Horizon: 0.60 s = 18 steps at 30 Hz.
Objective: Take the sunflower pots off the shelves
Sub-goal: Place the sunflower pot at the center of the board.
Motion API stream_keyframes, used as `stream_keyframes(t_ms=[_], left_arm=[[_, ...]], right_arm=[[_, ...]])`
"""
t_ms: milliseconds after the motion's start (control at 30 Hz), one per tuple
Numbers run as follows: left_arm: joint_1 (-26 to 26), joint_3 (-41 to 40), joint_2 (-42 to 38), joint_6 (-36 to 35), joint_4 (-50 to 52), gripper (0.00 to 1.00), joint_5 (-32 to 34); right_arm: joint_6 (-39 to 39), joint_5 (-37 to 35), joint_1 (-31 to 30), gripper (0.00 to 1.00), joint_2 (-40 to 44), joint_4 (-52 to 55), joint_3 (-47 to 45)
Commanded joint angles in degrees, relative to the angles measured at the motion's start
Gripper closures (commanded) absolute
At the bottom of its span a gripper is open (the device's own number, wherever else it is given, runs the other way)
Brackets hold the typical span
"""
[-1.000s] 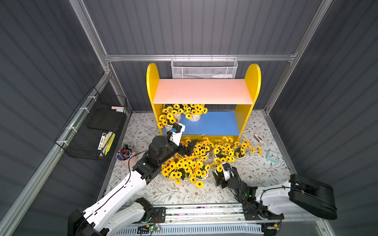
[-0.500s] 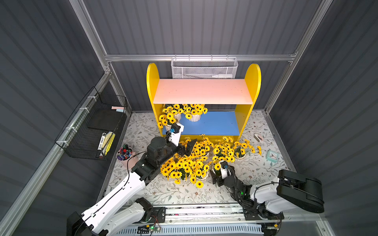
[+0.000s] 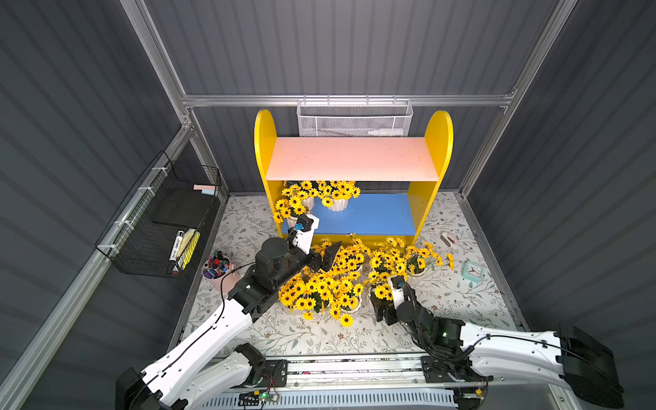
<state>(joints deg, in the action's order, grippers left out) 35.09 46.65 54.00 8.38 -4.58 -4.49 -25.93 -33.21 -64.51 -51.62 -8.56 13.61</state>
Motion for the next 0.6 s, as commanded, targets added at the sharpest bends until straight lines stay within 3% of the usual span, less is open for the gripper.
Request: stream_keyframes(t_ms=[0,267,433,567], left_arm=[[0.32,1.13,-1.87,-0.82,0.25,0.01,-0.43],[0.33,2.4,-2.47,-0.63,3.49,0.01,2.98],[0.24,7.96,1.46,3.63,13.75,0.01,19.1],[0.23,13.8,6.86,8.77,23.55,0.01,31.66]], right_arm=[[-1.76,2.7,-0.22,0.01,4.62,13.6,3.77],[3.89,9.48,-0.26,0.01,11.38,24.53,11.16],[6.09,10.65,-0.26,0.01,11.54,31.23,19.2],[6.8,4.72,-0.16,0.01,10.43,33.22,25.88]])
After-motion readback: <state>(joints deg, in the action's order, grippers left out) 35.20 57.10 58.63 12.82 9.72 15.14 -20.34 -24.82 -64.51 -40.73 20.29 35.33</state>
